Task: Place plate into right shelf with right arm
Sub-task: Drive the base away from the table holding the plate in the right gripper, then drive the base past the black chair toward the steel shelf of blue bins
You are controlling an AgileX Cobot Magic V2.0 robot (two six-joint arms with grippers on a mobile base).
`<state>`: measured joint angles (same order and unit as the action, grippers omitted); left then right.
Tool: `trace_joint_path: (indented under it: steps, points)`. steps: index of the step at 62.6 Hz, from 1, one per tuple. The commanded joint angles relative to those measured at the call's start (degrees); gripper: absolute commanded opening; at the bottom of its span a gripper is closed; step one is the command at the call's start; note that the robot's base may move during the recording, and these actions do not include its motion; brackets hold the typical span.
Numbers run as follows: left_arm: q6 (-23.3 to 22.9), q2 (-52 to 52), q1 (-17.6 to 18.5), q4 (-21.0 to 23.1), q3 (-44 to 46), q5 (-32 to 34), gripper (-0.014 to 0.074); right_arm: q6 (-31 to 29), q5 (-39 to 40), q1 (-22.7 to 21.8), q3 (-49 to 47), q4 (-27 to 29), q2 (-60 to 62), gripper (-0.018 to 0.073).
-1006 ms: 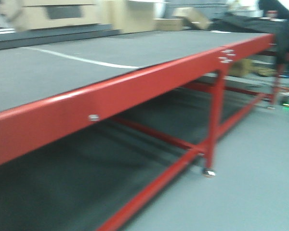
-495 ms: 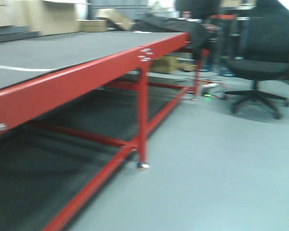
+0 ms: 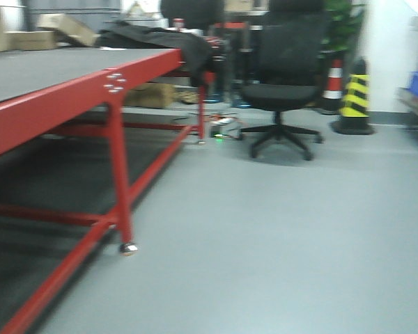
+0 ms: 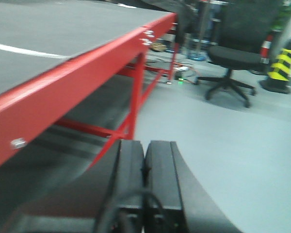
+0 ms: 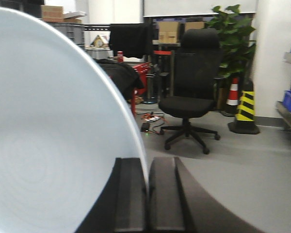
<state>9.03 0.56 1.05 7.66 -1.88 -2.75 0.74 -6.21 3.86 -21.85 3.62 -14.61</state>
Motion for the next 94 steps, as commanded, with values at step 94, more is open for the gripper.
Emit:
trace_joint_path:
  steps: [94]
  points:
    - [-0.4,0.6,0.1,0.5,-0.6,5.2,-0.0128,-0.3,5.3,-0.5,-1.7,-0.3,-0.8,0.0054]
